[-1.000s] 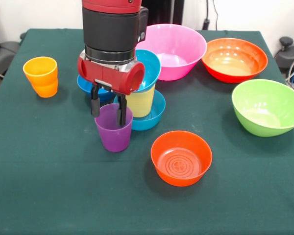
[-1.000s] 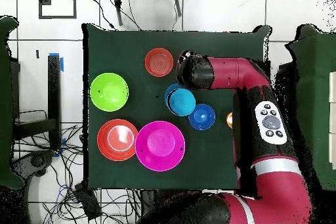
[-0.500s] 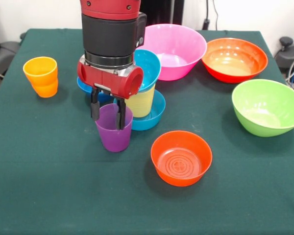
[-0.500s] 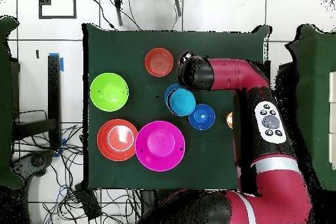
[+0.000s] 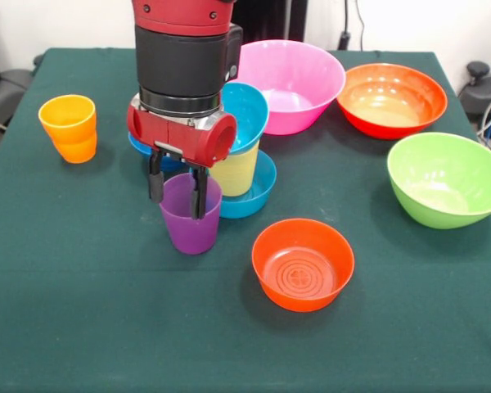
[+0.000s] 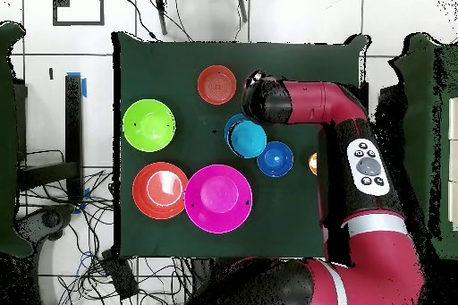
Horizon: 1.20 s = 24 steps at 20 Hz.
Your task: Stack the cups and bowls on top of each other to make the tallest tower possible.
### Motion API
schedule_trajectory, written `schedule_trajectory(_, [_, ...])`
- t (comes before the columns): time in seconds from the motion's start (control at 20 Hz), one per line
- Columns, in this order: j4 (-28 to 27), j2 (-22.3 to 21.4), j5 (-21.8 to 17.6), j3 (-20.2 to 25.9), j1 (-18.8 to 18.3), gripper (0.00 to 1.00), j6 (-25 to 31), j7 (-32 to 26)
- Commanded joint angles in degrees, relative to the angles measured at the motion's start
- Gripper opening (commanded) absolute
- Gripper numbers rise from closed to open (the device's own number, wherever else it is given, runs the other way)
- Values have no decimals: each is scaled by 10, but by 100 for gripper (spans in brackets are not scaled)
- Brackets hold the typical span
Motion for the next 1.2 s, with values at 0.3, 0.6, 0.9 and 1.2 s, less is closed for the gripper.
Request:
schedule_trajectory(0.3, [15, 20, -33, -11, 21, 100, -24, -19])
schedule_trajectory(0.6, [13, 25, -32, -22, 34, 100, -29, -10])
schedule_trajectory(0.9, [14, 22, -30, -25, 38, 100, -27, -10])
schedule_trajectory(1.2, [14, 23, -28, -24, 37, 100, -26, -15])
